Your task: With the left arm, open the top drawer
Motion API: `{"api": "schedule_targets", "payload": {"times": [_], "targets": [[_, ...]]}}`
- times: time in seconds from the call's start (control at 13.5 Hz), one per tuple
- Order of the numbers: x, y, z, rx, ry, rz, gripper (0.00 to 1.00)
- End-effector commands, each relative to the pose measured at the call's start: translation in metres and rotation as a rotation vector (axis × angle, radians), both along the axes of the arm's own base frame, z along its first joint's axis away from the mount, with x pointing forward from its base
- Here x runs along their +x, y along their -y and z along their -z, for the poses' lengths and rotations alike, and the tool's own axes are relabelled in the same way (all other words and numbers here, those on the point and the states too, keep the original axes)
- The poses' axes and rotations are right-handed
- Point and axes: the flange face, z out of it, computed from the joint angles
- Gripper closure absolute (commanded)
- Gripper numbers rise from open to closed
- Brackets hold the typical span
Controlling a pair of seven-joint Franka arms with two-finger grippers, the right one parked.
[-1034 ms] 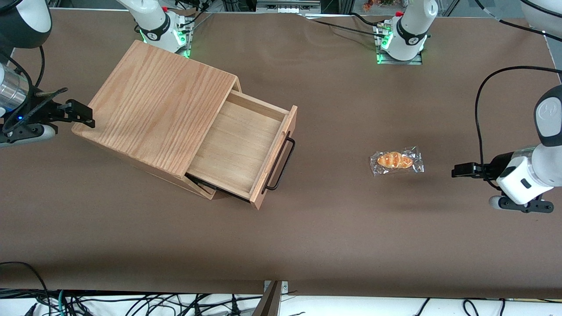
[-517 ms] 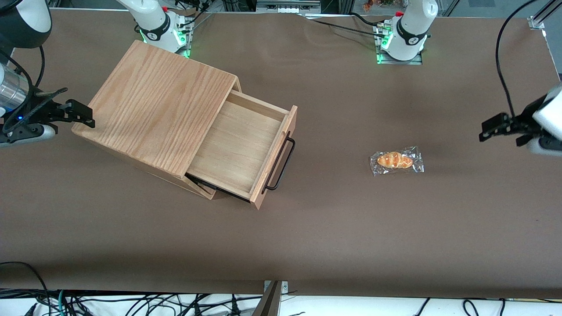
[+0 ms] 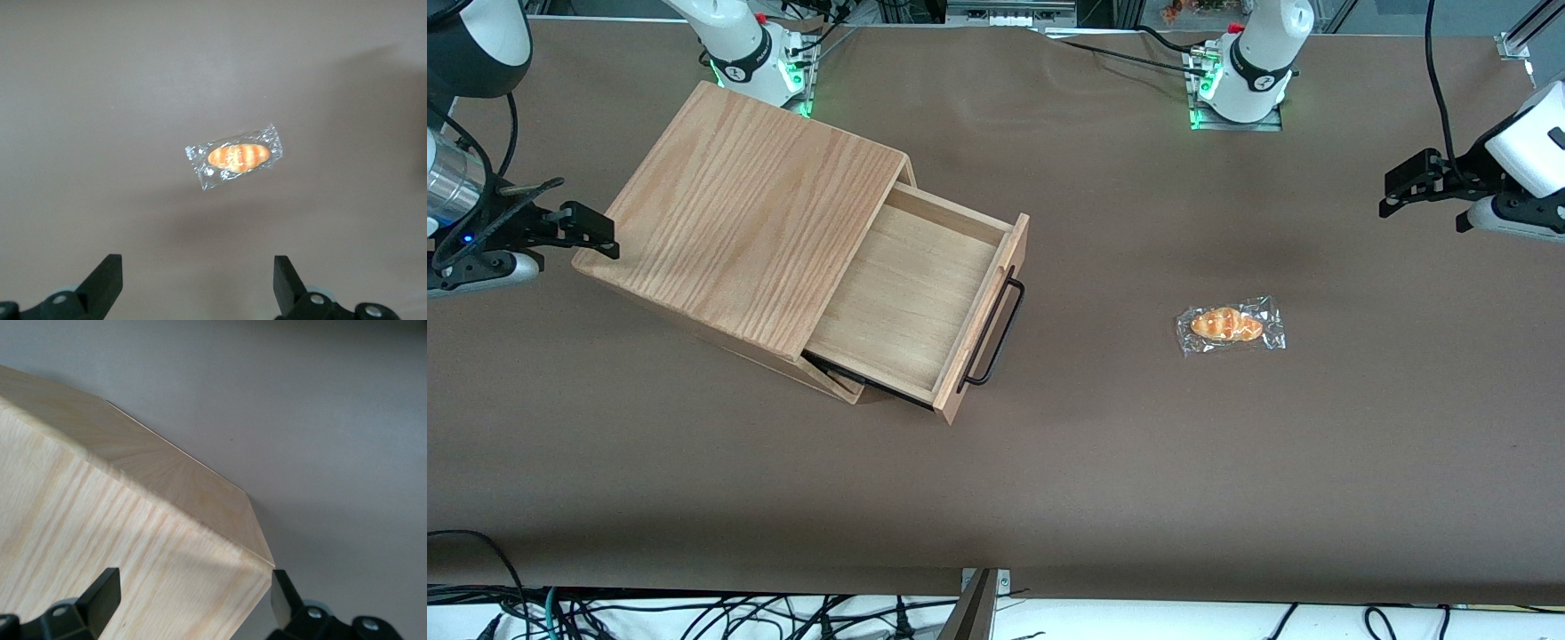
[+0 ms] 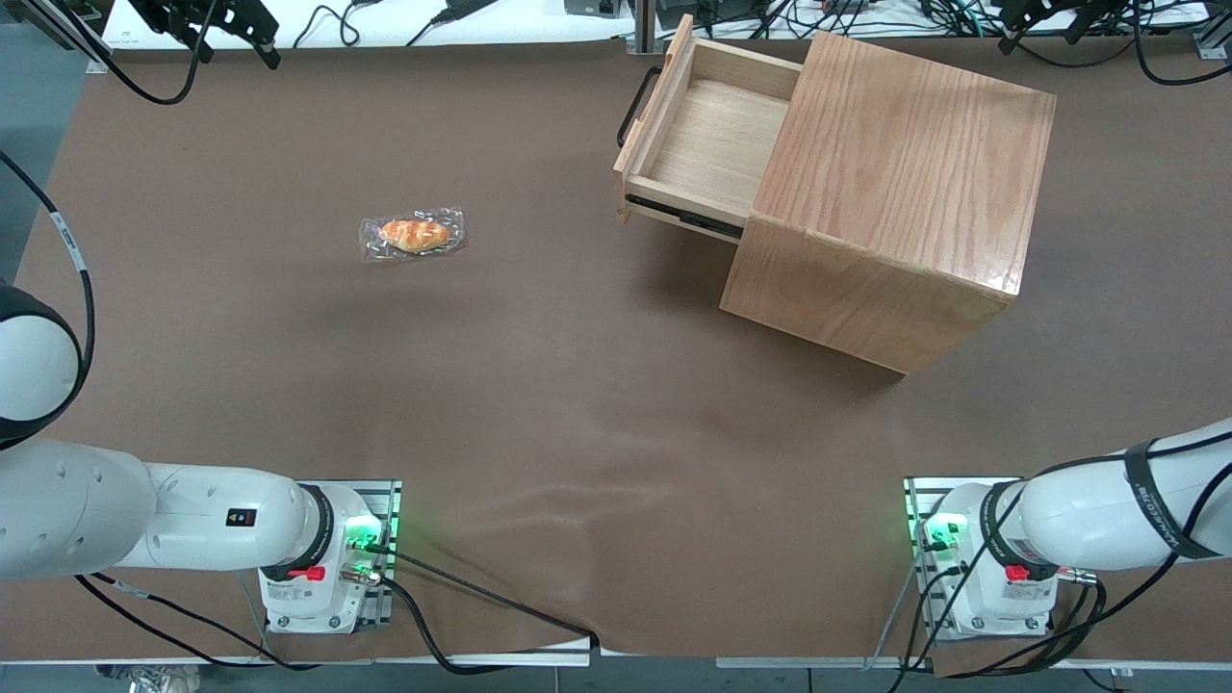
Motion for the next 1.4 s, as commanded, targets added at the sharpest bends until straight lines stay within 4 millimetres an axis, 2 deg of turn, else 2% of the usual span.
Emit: {"api": "schedule_targets", "payload": {"times": [0.0, 0.22, 0.37, 1.33], "targets": [[-0.006, -0.005, 0.0, 0.06, -0.003, 0.002, 0.0], [-0.005, -0.006, 0.002, 0.069, -0.006, 0.006, 0.0], [0.003, -0.012, 0.01, 0.057, -0.02, 0.001, 0.0], [0.004, -0.01, 0.011, 0.055, -0.02, -0.003, 0.0]]}}
